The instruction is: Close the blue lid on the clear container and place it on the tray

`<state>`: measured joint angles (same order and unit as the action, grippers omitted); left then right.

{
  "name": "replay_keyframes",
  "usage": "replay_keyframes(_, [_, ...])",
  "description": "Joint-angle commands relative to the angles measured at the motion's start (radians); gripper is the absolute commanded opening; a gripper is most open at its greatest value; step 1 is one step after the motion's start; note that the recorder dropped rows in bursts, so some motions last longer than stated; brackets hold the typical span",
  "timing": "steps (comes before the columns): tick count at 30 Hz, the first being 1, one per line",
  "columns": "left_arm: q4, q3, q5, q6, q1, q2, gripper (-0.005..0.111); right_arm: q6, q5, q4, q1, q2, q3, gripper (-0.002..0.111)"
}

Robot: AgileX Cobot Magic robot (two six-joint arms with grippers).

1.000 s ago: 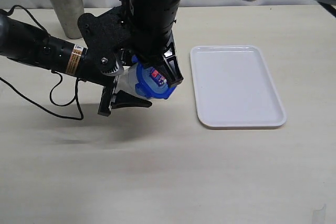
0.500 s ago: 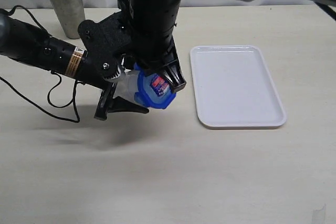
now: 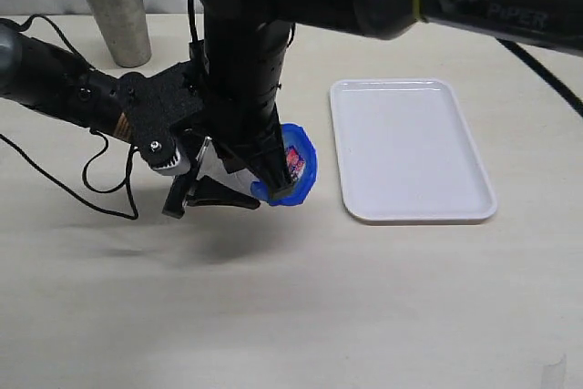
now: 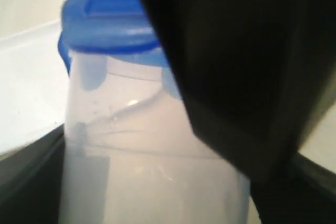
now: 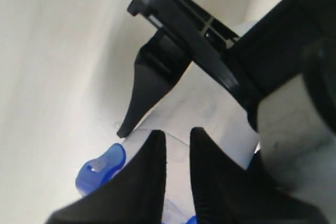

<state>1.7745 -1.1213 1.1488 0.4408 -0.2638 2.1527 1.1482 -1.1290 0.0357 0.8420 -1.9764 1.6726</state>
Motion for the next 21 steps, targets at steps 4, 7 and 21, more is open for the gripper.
replay_keyframes(4, [-0.058, -0.007, 0.072, 0.009, 0.008, -0.019, 0.0, -0.03, -0.057, -0.072, -0.085, 0.122, -0.042, 0.01])
replay_keyframes(7, [-0.061, -0.007, 0.072, 0.011, 0.008, -0.019, 0.0, -0.03, -0.032, -0.088, -0.108, 0.16, -0.071, 0.004])
replay_keyframes(21, [-0.204, -0.007, 0.072, 0.092, 0.008, -0.019, 0.0, -0.918, 0.05, -0.334, -0.4, 0.195, 0.026, 0.042])
